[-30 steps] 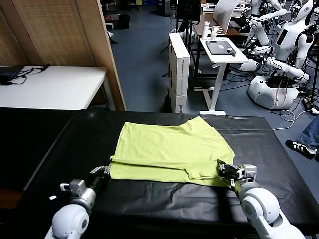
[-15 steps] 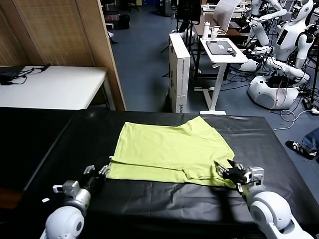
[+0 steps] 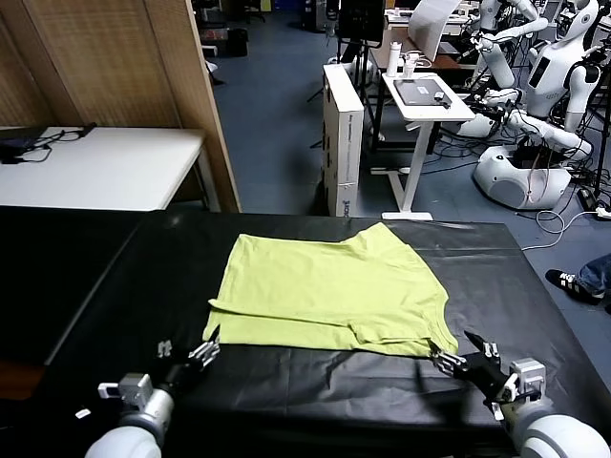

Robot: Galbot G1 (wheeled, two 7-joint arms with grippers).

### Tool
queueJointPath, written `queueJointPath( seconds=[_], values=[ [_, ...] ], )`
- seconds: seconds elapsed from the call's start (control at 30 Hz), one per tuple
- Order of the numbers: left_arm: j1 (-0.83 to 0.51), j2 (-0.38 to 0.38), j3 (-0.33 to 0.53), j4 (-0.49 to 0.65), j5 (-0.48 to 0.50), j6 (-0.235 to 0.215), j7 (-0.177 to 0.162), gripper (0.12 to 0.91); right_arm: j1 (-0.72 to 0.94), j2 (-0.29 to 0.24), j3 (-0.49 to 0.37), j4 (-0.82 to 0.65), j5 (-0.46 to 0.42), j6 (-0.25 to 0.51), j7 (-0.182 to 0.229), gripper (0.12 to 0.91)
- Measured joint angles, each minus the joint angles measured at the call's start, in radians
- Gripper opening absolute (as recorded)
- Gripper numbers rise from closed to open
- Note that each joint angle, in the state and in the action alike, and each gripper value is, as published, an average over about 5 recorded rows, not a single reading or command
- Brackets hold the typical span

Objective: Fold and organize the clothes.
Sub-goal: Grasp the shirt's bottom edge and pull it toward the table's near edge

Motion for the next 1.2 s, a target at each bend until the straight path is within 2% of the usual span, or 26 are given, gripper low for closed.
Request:
queueJointPath(
  seconds=[0.1,0.2,0.3,0.33,0.47,0.6,0.8,1.03,1.2],
  values=[
    [0.001,0.002,0.000,0.004,0.000,-0.001,0.000,0.826,-0.004,0.000,-0.002,0.000,-0.002,-0.001,0.000,0.855],
    [0.002,0.003,0.000,0.008,0.001,-0.005,0.003,0.753,-0.008,0.001,-0.004,-0.001,-0.004,-0.002,0.000,0.761],
    [0.005,0.002,0.000,0.011,0.004,-0.013,0.010,0.607,-0.010,0.003,-0.007,-0.002,-0.008,-0.002,0.000,0.622],
    [0.006,0.002,0.001,0.011,0.007,-0.015,0.013,0.534,-0.011,0.003,-0.008,-0.003,-0.008,-0.002,0.000,0.573],
    [0.012,0.001,0.007,0.010,0.013,-0.020,0.021,0.313,-0.011,0.004,-0.012,-0.004,-0.011,-0.002,0.001,0.341],
    [0.019,-0.001,0.012,0.008,0.014,-0.021,0.027,0.182,-0.011,0.005,-0.018,-0.005,-0.013,-0.002,0.002,0.223],
    [0.029,0.008,0.003,0.008,0.016,-0.026,0.036,0.147,-0.014,0.002,-0.024,0.003,-0.011,-0.006,0.009,0.139],
    [0.060,0.050,-0.028,-0.015,0.013,-0.032,0.036,0.147,-0.027,-0.012,-0.022,0.038,0.026,-0.058,0.055,0.140],
    [0.105,0.090,-0.061,-0.031,0.003,-0.045,0.037,0.147,-0.047,-0.020,-0.016,0.075,0.048,-0.095,0.064,0.140]
  ],
)
